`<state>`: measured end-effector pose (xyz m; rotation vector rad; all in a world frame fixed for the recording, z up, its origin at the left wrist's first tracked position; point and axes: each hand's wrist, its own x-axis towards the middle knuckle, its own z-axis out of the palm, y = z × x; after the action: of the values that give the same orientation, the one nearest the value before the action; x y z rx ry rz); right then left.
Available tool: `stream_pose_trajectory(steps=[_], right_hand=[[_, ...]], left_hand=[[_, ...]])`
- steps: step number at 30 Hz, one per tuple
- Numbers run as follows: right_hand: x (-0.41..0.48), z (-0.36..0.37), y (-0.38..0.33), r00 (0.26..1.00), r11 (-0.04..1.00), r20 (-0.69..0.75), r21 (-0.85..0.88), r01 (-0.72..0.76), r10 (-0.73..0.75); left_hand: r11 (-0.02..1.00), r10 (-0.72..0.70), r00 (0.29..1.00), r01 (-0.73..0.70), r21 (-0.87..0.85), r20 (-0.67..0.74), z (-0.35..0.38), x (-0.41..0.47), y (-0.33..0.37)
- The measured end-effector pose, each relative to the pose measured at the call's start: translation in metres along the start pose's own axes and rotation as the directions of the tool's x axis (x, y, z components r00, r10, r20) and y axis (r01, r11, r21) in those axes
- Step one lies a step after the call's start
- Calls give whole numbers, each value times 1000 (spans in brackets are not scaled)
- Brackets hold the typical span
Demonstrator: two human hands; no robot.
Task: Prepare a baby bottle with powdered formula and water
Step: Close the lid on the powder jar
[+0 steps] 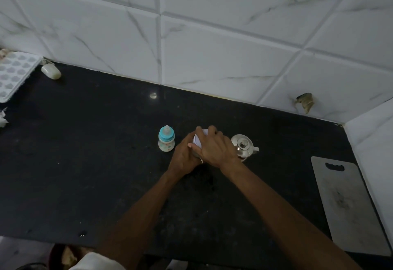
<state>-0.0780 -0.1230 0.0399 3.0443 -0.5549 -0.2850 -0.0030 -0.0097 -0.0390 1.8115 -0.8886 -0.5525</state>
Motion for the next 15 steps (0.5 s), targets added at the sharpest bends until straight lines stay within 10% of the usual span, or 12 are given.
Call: stream_pose_trajectory(steps=[15], right_hand=[[-4,1,-5,995,997,-79,55,-56,60]], left_hand=[[998,-35,999,34,46,20,-1,0,13]])
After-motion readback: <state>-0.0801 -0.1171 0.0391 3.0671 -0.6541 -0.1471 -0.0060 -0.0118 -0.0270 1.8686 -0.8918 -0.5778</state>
